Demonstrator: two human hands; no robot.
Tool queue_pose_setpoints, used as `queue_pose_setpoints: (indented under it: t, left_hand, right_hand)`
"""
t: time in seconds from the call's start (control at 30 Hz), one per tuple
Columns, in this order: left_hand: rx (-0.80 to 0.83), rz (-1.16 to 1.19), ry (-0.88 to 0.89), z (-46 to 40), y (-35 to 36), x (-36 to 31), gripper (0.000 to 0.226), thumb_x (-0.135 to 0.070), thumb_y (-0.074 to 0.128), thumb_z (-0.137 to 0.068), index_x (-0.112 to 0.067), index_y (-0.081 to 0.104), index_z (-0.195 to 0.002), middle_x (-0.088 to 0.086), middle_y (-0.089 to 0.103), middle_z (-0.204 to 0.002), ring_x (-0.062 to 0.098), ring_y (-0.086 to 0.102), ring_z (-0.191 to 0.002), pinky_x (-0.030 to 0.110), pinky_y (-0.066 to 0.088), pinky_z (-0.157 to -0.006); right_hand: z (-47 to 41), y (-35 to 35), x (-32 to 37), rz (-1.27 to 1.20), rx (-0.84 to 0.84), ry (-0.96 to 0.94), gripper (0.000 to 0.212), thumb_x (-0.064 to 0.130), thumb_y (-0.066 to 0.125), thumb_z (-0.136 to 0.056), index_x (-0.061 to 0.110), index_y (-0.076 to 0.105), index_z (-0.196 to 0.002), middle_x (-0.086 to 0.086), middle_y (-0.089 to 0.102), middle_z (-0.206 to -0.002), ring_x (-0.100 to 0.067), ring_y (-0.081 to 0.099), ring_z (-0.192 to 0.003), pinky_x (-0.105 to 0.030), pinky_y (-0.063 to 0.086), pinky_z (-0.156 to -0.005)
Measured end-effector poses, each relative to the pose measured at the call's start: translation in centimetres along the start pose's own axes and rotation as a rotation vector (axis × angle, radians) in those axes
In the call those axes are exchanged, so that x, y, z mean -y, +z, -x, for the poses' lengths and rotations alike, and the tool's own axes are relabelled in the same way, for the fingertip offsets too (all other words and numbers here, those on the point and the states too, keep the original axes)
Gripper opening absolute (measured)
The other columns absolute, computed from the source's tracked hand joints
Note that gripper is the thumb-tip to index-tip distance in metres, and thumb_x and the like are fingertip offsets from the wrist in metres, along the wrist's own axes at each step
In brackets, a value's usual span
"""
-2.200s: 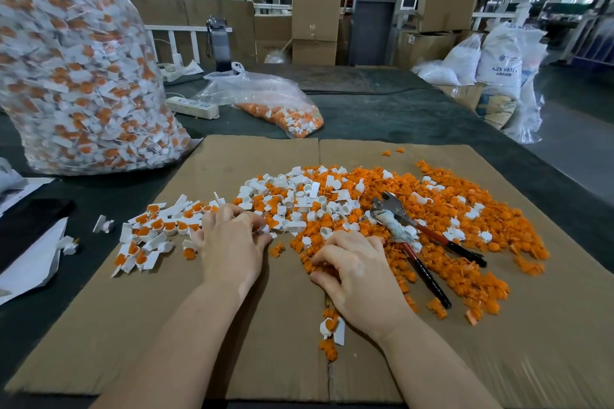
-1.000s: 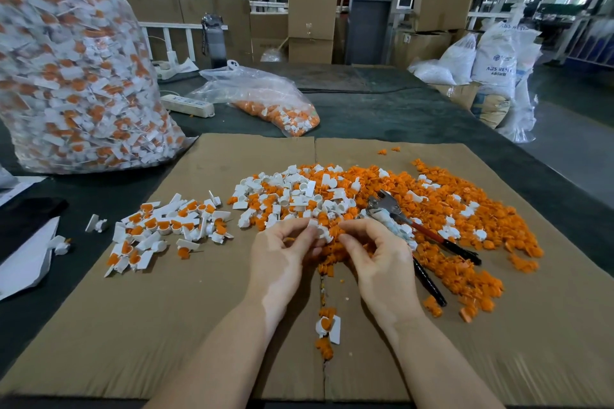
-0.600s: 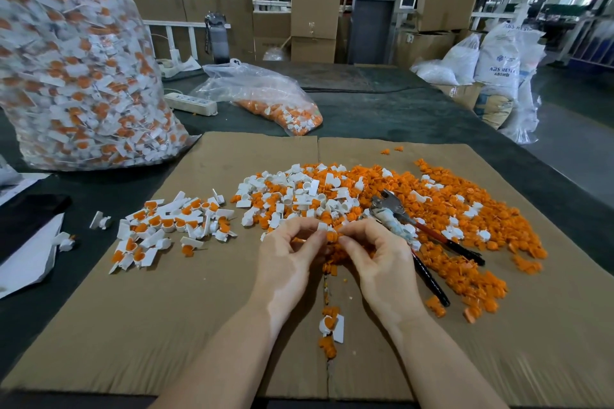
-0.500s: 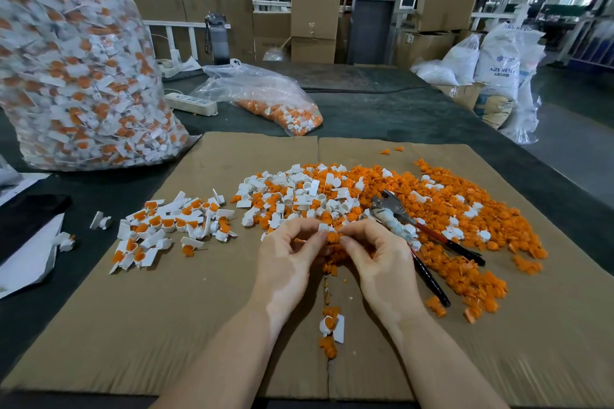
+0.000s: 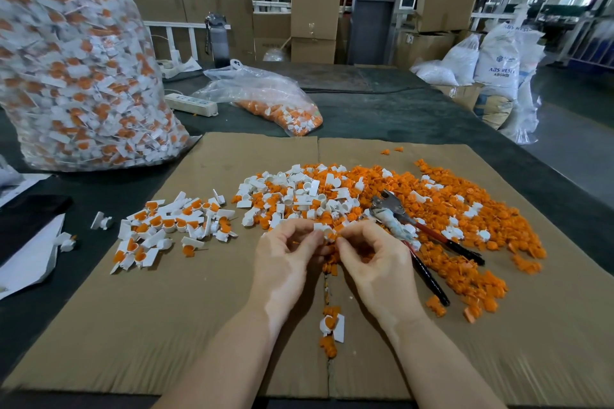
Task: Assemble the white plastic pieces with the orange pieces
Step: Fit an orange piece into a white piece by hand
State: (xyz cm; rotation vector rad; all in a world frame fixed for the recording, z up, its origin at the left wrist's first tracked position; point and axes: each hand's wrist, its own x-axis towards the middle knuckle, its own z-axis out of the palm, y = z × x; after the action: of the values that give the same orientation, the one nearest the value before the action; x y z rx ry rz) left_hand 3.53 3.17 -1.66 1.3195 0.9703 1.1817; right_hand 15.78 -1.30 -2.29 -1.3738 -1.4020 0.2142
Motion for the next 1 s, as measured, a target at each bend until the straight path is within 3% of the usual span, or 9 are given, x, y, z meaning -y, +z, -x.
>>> queue_pose_setpoints:
  t: [0.13, 0.27, 0.47, 0.6, 0.7, 0.87, 1.0]
  left_hand:
    - [0.025, -0.196, 0.076, 0.07, 0.11, 0.18, 0.013, -0.014, 0.066, -0.085, -0.027, 0.067, -0.084, -0.004, 0.07, -0.079, 0.008, 0.066, -0.077, 0.018, 0.052, -0.072]
    - [0.026, -0.371, 0.125, 0.26, 0.39, 0.51, 0.009, -0.023, 0.066, -0.086, -0.025, 0.071, -0.093, -0.014, 0.068, -0.085, 0.001, 0.062, -0.083, 0.012, 0.048, -0.073]
    - [0.073, -0.596, 0.298, 0.65, 0.42, 0.39, 0.009, -0.019, 0.064, -0.088, -0.024, 0.07, -0.092, -0.016, 0.065, -0.083, 0.001, 0.061, -0.08, 0.009, 0.045, -0.069]
    - [0.054, -0.259, 0.073, 0.19, 0.2, 0.21, 0.007, -0.013, 0.063, -0.088, -0.015, 0.069, -0.09, -0.003, 0.069, -0.076, 0.004, 0.064, -0.067, 0.012, 0.05, -0.063]
    - [0.045, -0.054, -0.073, 0.04, -0.04, 0.03, 0.008, -0.009, 0.062, -0.088, -0.01, 0.065, -0.095, 0.001, 0.068, -0.067, 0.012, 0.064, -0.059, 0.022, 0.054, -0.061]
    - [0.066, -0.025, -0.065, -0.11, -0.17, 0.14, 0.013, -0.008, 0.061, -0.089, -0.017, 0.066, -0.097, 0.0, 0.067, -0.063, 0.011, 0.064, -0.058, 0.019, 0.052, -0.059]
    - [0.098, -0.03, -0.044, 0.05, -0.36, 0.16, 0.017, -0.009, 0.06, -0.089, -0.02, 0.067, -0.099, 0.0, 0.068, -0.065, 0.011, 0.065, -0.061, 0.018, 0.052, -0.06]
  right_hand:
    - [0.24, 0.05, 0.03, 0.153, -0.039, -0.041, 0.004, 0.009, 0.068, -0.082, 0.011, 0.066, -0.079, 0.005, 0.061, -0.068, -0.01, 0.059, -0.064, -0.026, 0.053, -0.06]
    - [0.32, 0.01, 0.34, 0.261, -0.056, -0.078, 0.008, 0.007, 0.07, -0.079, 0.007, 0.065, -0.073, 0.001, 0.059, -0.061, -0.012, 0.055, -0.057, -0.029, 0.052, -0.053]
    - [0.39, 0.05, 0.21, 0.274, -0.059, -0.07, 0.009, 0.006, 0.072, -0.077, 0.009, 0.066, -0.07, 0.003, 0.059, -0.058, -0.007, 0.052, -0.053, -0.02, 0.049, -0.05]
    - [0.25, 0.15, 0.2, 0.109, -0.048, -0.019, 0.003, 0.011, 0.068, -0.083, 0.013, 0.07, -0.082, 0.013, 0.063, -0.066, -0.001, 0.061, -0.065, -0.008, 0.047, -0.058]
    - [0.02, 0.14, 0.08, 0.08, -0.105, -0.003, 0.007, 0.015, 0.064, -0.086, 0.018, 0.068, -0.09, 0.013, 0.062, -0.073, -0.006, 0.059, -0.07, -0.014, 0.047, -0.062]
    - [-0.09, -0.17, -0.12, 0.122, -0.055, -0.036, 0.019, 0.004, 0.063, -0.084, 0.017, 0.068, -0.097, 0.009, 0.057, -0.079, -0.008, 0.052, -0.073, -0.014, 0.041, -0.066]
    - [-0.09, -0.07, 0.1, 0.124, 0.036, -0.068, 0.026, 0.008, 0.066, -0.083, 0.015, 0.068, -0.108, 0.009, 0.054, -0.084, -0.007, 0.051, -0.079, -0.017, 0.042, -0.071]
